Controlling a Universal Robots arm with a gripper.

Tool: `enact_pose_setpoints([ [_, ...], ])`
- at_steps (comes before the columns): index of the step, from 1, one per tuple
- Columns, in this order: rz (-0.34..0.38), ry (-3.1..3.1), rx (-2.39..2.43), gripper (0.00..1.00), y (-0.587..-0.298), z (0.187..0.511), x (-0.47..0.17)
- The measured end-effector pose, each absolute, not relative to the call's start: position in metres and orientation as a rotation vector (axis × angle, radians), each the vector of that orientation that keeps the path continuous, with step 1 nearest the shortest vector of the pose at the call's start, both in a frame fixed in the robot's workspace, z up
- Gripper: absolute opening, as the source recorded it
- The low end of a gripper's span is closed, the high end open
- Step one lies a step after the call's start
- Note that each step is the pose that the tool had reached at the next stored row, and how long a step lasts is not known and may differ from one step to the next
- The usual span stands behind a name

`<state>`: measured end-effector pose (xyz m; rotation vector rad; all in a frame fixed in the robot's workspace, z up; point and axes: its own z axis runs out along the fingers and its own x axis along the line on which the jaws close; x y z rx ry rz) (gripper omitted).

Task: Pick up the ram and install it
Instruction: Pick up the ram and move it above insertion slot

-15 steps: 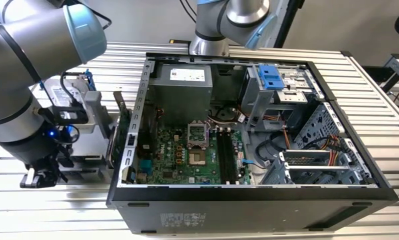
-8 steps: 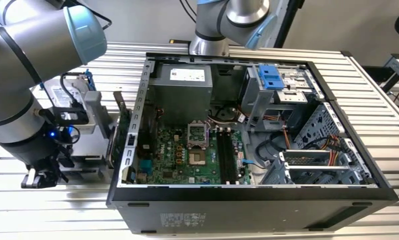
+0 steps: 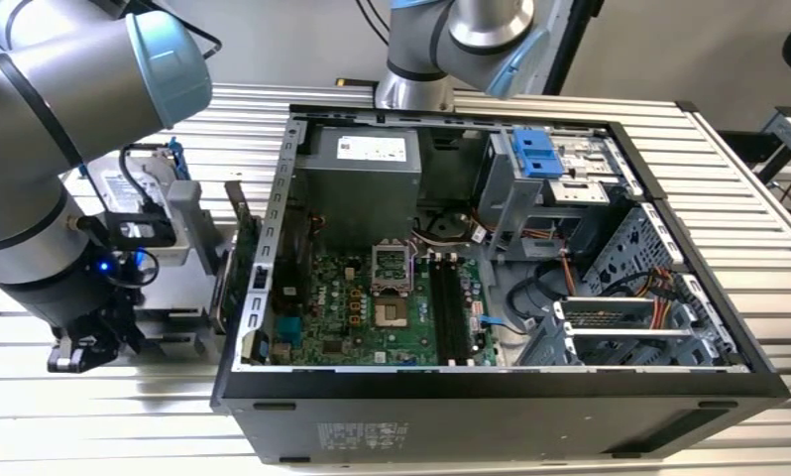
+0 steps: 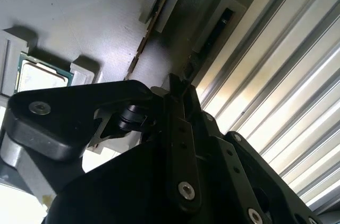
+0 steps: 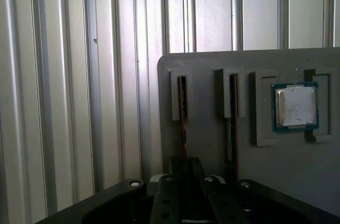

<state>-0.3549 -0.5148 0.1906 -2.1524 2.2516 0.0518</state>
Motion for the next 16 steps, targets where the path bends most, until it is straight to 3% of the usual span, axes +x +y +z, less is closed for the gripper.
enact_pose_setpoints([
  [13,0.052,2.238,-2.167,1.0,-0.5148,0.1906,-0.3549],
  [14,0.052,2.238,-2.167,0.0,-0.5148,0.1906,-0.3549],
  [16,0.052,2.238,-2.167,0.0,-0.5148,0.1906,-0.3549],
])
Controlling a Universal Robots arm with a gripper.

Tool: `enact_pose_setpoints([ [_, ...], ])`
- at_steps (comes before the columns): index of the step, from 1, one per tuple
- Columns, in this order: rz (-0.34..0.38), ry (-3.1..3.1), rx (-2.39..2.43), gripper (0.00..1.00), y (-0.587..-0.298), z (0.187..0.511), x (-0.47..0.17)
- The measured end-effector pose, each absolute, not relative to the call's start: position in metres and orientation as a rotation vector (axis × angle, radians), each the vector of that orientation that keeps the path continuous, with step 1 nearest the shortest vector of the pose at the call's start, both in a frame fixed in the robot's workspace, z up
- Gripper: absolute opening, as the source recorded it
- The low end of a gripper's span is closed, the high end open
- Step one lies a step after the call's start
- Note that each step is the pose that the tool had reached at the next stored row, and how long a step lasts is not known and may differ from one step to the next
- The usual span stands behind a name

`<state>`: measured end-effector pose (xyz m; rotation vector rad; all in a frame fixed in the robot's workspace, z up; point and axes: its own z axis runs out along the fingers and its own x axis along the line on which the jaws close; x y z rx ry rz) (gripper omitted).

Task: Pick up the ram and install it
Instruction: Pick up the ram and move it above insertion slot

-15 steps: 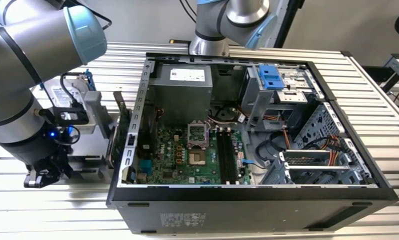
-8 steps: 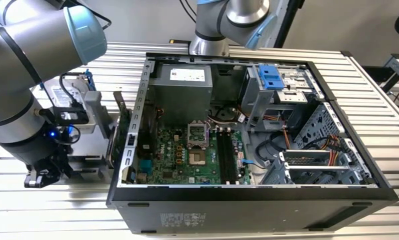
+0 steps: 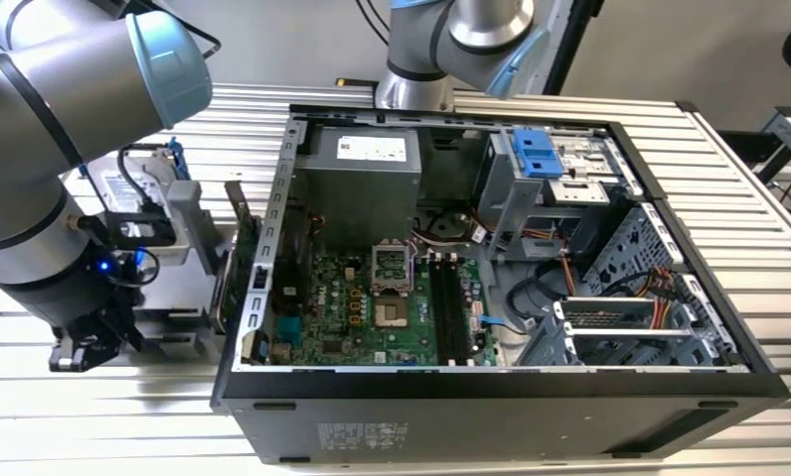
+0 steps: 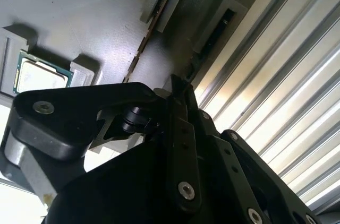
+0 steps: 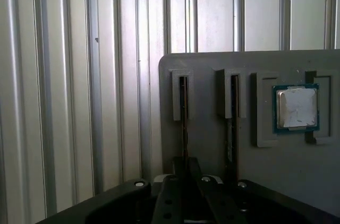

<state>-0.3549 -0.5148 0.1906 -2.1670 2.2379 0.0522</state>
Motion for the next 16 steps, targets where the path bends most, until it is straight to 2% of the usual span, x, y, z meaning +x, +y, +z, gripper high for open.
enact_pose_setpoints([
  [16,0.052,2.235,-2.17,0.0,-0.5148,0.1924,-0.3548],
])
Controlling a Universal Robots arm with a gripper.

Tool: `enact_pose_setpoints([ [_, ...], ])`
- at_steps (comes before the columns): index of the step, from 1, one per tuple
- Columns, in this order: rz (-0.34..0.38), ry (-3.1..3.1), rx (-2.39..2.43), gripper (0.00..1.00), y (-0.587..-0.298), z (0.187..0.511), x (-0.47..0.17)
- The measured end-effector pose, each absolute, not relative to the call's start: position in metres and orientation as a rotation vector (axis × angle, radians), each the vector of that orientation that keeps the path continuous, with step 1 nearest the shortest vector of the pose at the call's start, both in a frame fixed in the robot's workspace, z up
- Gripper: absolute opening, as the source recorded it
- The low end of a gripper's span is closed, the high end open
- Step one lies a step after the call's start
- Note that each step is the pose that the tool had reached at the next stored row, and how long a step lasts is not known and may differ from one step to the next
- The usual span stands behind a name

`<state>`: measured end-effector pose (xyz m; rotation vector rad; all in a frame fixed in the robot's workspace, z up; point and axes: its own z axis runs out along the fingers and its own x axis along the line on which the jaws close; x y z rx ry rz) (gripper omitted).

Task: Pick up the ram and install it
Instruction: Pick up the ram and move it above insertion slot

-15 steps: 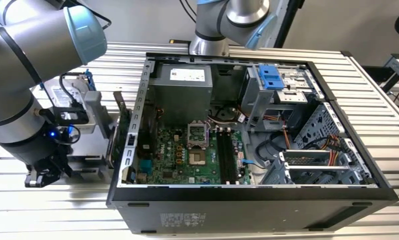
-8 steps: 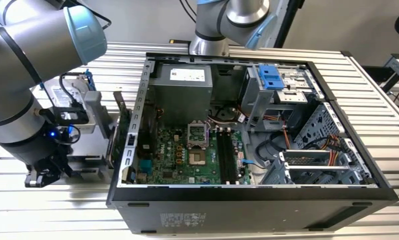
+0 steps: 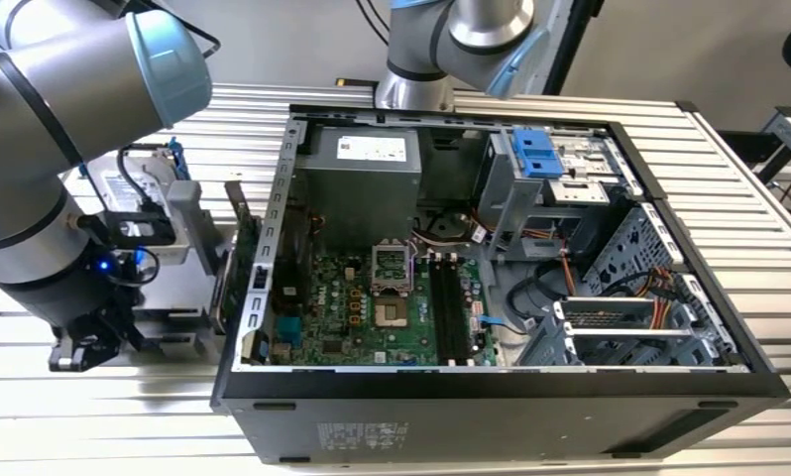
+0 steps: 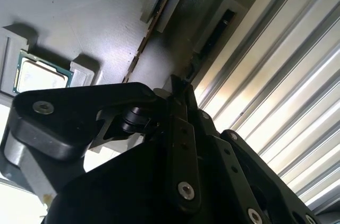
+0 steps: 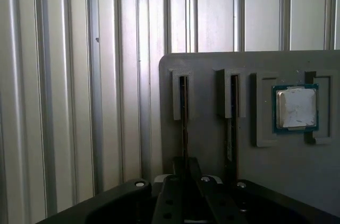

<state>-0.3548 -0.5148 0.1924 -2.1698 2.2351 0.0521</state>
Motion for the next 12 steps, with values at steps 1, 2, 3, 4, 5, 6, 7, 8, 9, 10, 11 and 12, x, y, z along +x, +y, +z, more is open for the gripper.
enact_pose_setpoints([
  [1,0.052,2.235,-2.17,0.0,-0.515,0.194,-0.355],
  [2,0.052,2.235,-2.17,0.0,-0.515,0.195,-0.355],
  [3,0.052,2.235,-2.17,0.0,-0.515,0.197,-0.355],
  [4,0.052,2.235,-2.17,0.0,-0.515,0.198,-0.355],
  [5,0.052,2.235,-2.17,0.0,-0.515,0.2,-0.355],
  [6,0.052,2.235,-2.17,0.0,-0.515,0.202,-0.355],
  [7,0.052,2.235,-2.17,0.0,-0.515,0.203,-0.355],
  [8,0.052,2.235,-2.17,0.0,-0.515,0.204,-0.355],
  [9,0.052,2.235,-2.17,0.0,-0.515,0.205,-0.355],
  [10,0.052,2.235,-2.17,0.0,-0.515,0.207,-0.355],
  [11,0.052,2.235,-2.17,0.0,-0.515,0.208,-0.355],
  [12,0.052,2.235,-2.17,0.0,-0.515,0.21,-0.355],
])
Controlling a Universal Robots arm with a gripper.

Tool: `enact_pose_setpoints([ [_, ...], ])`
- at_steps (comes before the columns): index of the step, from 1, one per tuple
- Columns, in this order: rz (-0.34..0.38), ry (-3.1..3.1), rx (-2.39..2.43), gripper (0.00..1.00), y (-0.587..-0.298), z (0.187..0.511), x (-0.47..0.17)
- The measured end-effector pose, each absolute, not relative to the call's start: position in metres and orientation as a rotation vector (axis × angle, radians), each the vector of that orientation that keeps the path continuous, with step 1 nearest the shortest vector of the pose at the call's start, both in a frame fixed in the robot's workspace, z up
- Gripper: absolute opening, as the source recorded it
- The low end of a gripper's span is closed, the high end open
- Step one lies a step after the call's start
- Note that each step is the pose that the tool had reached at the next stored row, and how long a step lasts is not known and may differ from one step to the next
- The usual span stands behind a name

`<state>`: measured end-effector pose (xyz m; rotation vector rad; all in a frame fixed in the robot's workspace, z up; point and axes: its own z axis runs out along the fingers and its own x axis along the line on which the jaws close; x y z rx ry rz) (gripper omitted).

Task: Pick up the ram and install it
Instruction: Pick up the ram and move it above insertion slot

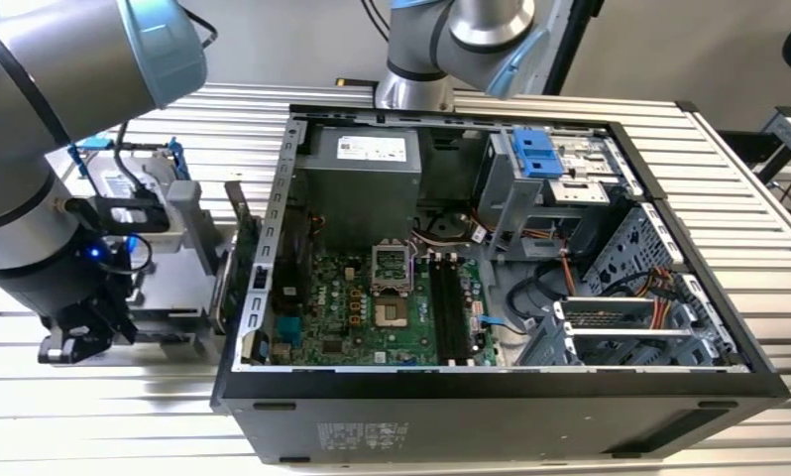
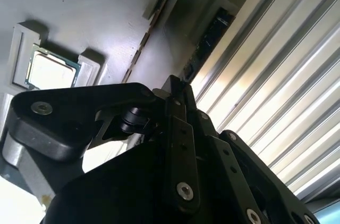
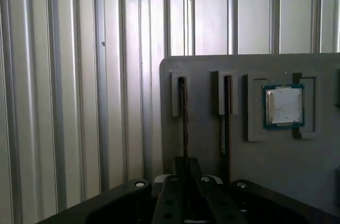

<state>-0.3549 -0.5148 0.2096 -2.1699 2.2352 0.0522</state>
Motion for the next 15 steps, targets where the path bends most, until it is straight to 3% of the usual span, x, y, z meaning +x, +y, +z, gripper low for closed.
enact_pose_setpoints([
  [15,0.052,2.235,-2.17,0.0,-0.515,0.233,-0.355],
])
